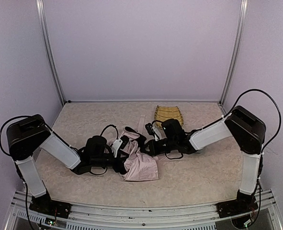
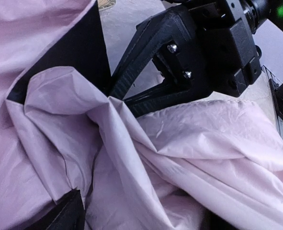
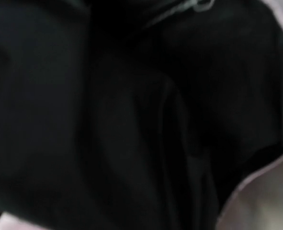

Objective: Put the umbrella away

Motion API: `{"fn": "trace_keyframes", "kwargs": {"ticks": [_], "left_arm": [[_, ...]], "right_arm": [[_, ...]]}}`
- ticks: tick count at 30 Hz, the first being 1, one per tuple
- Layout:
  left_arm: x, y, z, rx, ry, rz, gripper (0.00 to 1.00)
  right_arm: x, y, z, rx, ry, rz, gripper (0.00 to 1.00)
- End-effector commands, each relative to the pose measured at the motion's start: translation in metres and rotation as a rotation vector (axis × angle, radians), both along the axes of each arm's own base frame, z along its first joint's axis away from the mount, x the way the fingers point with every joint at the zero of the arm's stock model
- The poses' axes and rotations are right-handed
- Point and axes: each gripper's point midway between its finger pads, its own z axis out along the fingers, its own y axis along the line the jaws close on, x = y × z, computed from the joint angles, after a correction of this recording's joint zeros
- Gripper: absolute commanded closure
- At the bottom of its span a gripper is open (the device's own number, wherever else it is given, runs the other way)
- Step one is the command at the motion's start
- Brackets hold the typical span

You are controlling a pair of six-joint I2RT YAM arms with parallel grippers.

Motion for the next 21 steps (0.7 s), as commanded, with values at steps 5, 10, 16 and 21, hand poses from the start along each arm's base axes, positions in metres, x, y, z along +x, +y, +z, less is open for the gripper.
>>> {"fn": "trace_keyframes", "kwargs": {"ticks": [5, 10, 16, 21], "left_arm": [[-0.009, 0.012, 0.05, -0.048, -0.056, -0.079, 0.11], [-0.006, 0.028, 0.087, -0.049, -0.128, -0.022, 0.08], [0.028, 0.03, 0.078, 0.042, -0.133, 0.103, 0.05], [0.068, 0.038, -0.002, 0.228, -0.018, 0.227, 0.09]], "right_arm": [[-0.01, -0.031, -0.046, -0.089, 0.09, -0.057, 1.0], [-0.027, -0.035, -0.051, -0.13, 0.105, -0.05, 1.0], [-0.051, -0.021, -0.033, -0.126, 0.103, -0.02, 1.0], [-0.08, -0.001, -0.002, -0.094, 0.044, 0.032, 1.0]]}}
